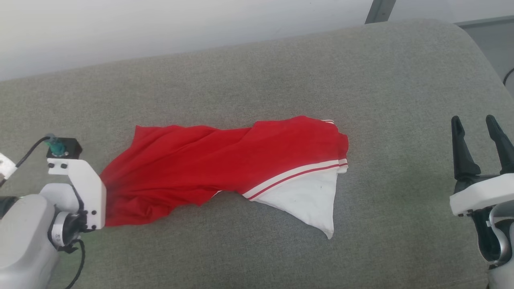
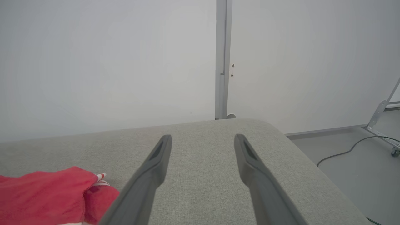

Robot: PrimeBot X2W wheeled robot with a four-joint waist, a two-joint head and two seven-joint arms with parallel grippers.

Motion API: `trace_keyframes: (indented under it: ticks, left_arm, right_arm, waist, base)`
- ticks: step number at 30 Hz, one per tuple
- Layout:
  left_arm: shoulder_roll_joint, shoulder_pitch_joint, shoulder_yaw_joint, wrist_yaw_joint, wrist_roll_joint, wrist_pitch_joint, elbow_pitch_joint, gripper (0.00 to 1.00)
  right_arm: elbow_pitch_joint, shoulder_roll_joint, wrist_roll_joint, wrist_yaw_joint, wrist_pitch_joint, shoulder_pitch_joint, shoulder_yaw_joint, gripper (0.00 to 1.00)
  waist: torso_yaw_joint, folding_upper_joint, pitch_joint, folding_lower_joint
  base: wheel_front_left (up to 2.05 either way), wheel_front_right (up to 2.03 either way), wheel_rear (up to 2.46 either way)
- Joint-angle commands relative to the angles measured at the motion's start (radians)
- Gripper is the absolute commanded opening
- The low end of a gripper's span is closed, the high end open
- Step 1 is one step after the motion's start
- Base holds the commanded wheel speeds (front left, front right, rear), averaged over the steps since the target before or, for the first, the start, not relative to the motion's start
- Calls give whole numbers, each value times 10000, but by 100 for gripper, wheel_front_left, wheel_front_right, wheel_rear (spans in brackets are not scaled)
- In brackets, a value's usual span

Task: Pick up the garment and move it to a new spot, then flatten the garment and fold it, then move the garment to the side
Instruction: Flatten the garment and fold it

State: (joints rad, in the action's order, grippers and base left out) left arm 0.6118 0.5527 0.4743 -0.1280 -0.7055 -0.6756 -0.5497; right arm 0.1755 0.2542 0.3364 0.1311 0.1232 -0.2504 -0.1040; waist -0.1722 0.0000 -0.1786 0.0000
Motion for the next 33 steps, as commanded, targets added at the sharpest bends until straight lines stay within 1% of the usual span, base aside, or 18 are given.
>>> trace_keyframes:
  ticks: [1,2,6,10,16,19,22,23,25,30,33]
  left_arm:
    - [-29,-85,63,88,-20,88,151,87]
    - [-65,-36,69,131,-52,98,246,100]
    - [-102,296,269,329,32,-102,880,100]
    - [-189,629,532,323,185,-532,1787,100]
    - [-491,1132,1028,289,425,-1253,3252,100]
    - [-876,1301,1292,306,340,-1548,3736,100]
    - [-1201,1430,1622,450,320,-1826,3955,100]
    - [-1201,1430,1622,450,320,-1826,3955,100]
    - [-1411,1520,1849,565,317,-1974,4016,100]
    - [-1786,1699,2383,883,462,-2186,3771,100]
    - [-2036,1637,2620,1147,289,-2222,3574,100]
  right_arm:
    - [-21,-43,-22,-7,-30,103,-13,100]
    - [-27,-50,-25,-7,-45,116,-12,100]
    - [-58,-77,-39,-7,-67,137,-41,100]
    - [-63,-48,-33,-7,-37,123,-75,100]
    - [-94,-126,-77,-7,13,-71,-69,100]
    - [-49,-175,-67,-7,30,-225,2,100]
    - [67,-183,-24,-7,102,-360,123,100]
    - [67,-183,-24,-7,102,-360,123,100]
    - [114,-203,3,-7,149,-476,225,100]
    - [292,-252,93,-7,295,-714,476,100]
    - [443,-278,167,-7,397,-835,563,100]
  waist:
    - [-2,0,25,0]
    - [-2,0,36,0]
    - [-18,0,48,0]
    - [-44,0,23,0]
    - [-216,0,-68,0]
    - [-363,0,-149,0]
    - [-523,0,-248,0]
    - [-523,0,-248,0]
    - [-637,0,-326,0]
    - [-969,0,-561,0]
    - [-1146,0,-693,0]
  base:
    - [0,0,0]
    - [0,0,0]
    - [0,0,0]
    - [0,0,0]
    - [0,0,0]
    - [0,0,0]
    - [0,0,0]
    - [0,0,0]
    - [0,0,0]
    - [0,0,0]
    - [0,0,0]
